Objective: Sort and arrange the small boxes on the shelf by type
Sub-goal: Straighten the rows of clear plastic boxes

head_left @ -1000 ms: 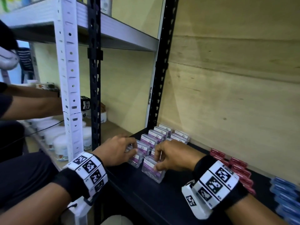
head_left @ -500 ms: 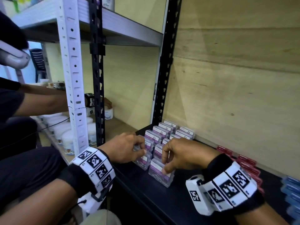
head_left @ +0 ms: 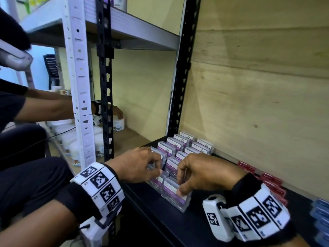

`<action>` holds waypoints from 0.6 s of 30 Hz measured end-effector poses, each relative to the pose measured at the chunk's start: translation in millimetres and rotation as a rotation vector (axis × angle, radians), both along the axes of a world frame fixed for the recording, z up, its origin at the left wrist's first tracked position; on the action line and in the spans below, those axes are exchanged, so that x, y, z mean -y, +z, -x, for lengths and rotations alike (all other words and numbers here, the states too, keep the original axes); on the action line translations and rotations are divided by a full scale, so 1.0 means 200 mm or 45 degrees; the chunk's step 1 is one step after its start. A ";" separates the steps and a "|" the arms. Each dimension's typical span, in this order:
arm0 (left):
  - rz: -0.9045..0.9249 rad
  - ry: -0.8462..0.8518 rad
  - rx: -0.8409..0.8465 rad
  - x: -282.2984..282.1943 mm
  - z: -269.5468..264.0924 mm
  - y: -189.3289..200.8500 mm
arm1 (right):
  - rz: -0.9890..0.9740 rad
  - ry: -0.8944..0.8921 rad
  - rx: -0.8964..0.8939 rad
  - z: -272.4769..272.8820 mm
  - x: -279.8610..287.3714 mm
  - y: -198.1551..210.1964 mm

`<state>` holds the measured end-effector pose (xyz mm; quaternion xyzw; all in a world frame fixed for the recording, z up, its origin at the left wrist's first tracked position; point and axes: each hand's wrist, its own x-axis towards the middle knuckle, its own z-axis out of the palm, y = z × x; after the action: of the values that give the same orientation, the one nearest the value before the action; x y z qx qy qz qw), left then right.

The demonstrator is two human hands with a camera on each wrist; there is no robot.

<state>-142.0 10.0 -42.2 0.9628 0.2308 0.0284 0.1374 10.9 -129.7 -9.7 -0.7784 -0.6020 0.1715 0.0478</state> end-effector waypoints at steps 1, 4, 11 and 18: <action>-0.004 0.002 -0.003 0.01 0.00 0.00 | 0.001 0.006 -0.002 0.00 0.00 0.00; -0.030 0.016 0.028 0.02 0.01 -0.01 | 0.010 0.018 0.000 0.00 0.02 0.00; 0.032 0.028 0.128 0.02 0.02 -0.04 | -0.012 0.011 0.062 0.02 0.03 0.00; 0.098 0.009 0.055 -0.01 0.01 0.00 | -0.004 0.008 0.019 0.02 0.04 -0.01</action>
<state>-143.7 12.3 -42.1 0.9551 0.2322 0.0408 0.1793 6.0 -138.1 -11.5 -0.7778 -0.6049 0.1648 0.0439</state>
